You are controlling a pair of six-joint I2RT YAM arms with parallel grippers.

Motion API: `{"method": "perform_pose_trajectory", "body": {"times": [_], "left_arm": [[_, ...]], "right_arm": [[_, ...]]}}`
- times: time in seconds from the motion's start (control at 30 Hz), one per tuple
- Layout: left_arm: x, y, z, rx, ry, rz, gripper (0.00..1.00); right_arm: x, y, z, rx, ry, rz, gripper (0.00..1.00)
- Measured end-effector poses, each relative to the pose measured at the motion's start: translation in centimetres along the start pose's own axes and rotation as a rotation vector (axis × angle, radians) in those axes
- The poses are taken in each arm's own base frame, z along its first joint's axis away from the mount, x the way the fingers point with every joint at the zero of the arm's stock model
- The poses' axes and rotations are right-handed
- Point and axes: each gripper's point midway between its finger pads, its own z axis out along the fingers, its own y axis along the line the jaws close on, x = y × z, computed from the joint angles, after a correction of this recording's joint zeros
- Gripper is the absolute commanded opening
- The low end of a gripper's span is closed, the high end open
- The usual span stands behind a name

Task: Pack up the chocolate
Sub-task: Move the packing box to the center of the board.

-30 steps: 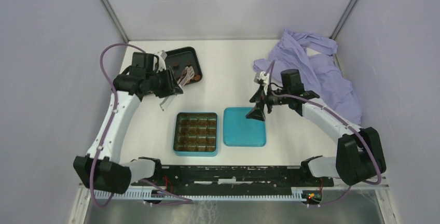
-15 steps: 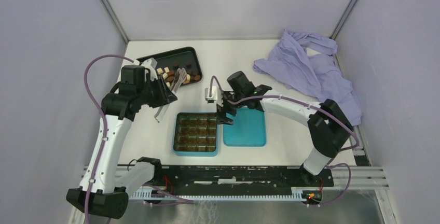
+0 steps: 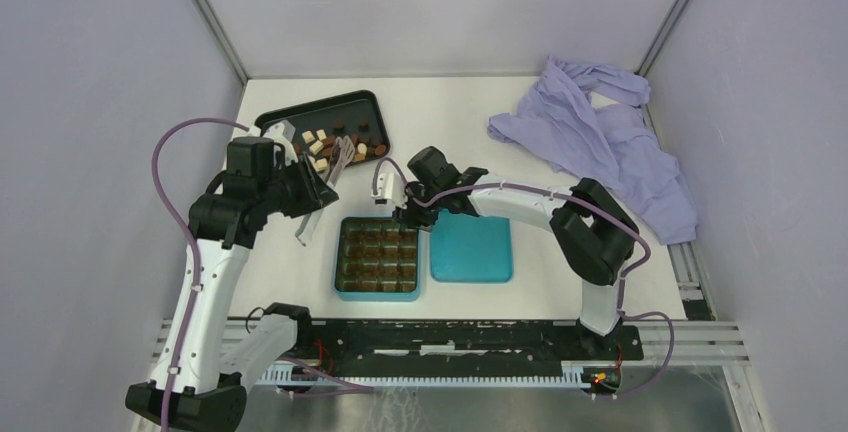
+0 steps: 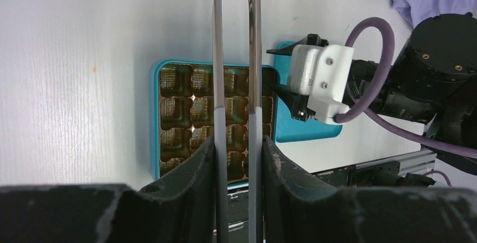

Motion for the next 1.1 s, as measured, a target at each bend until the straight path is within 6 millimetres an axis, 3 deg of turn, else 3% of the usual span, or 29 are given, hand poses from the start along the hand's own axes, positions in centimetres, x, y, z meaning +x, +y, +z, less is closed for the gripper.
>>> {"method": "perform_pose_trajectory", "body": {"times": [0.17, 0.27, 0.57, 0.9, 1.0, 1.1], "left_arm": [[0.0, 0.0, 0.0, -0.001, 0.001, -0.003, 0.03], [0.3, 0.2, 0.2, -0.004, 0.009, -0.005, 0.03], [1.6, 0.4, 1.0, 0.018, 0.043, -0.010, 0.04], [3.0, 0.0, 2.7, 0.086, 0.078, -0.020, 0.04], [3.1, -0.1, 3.0, 0.100, 0.080, -0.030, 0.04], [3.0, -0.2, 3.2, 0.103, 0.077, -0.033, 0.04]], "right_arm": [[0.6, -1.3, 0.6, 0.066, 0.029, 0.018, 0.33], [0.7, -2.0, 0.6, 0.104, 0.039, 0.019, 0.29], [1.1, -5.1, -0.2, 0.237, 0.082, 0.021, 0.25], [3.4, -11.7, -2.0, 0.371, 0.101, 0.102, 0.26], [4.0, -12.9, -2.3, 0.391, 0.106, 0.119, 0.32], [4.2, -13.7, -2.5, 0.403, 0.104, 0.134, 0.55]]}}
